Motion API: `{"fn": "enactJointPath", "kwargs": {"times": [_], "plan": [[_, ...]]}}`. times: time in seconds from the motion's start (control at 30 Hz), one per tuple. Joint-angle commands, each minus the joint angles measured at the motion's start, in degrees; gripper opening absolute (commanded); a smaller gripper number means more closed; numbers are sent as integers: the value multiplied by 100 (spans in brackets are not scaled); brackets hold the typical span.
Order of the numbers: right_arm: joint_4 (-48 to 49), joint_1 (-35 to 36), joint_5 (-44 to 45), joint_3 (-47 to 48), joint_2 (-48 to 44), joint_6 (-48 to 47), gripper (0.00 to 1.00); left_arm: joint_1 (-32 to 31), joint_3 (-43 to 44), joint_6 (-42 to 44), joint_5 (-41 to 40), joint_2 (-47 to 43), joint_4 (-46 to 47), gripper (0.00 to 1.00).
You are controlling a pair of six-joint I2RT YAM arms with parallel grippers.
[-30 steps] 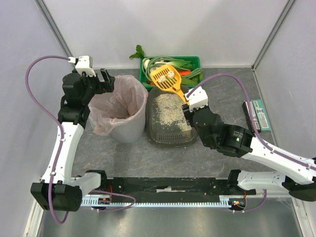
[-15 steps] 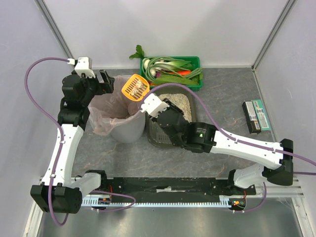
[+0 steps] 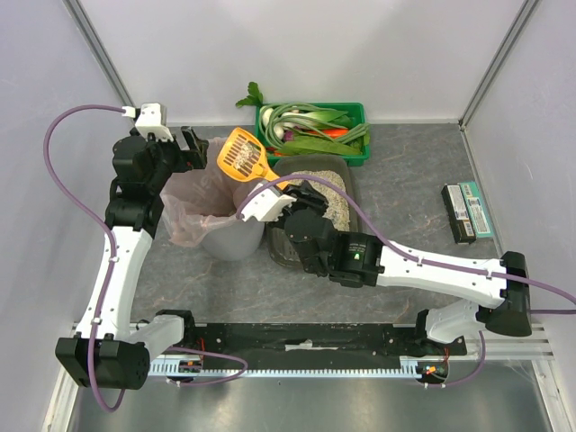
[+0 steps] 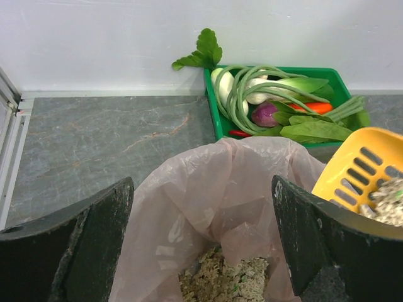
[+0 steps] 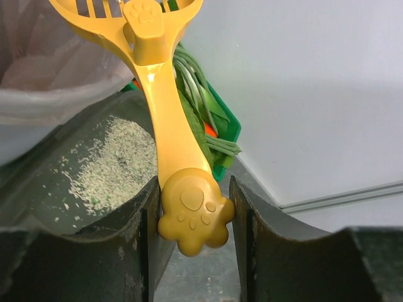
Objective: Clean the litter box
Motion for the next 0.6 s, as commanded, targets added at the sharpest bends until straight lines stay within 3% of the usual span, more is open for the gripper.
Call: {"fn": "enactJointPath", "kwargs": {"times": [0.0, 0.33, 0.57], "plan": [[583, 38, 103, -185, -2, -807, 0, 46, -50, -154, -45, -139, 306, 96], [1136, 108, -521, -606, -73, -2203, 0, 55, -94, -145, 16, -166, 351, 96], [1444, 205, -153, -739, 112, -3635, 0, 116, -94, -145, 25, -184, 359, 96]]}}
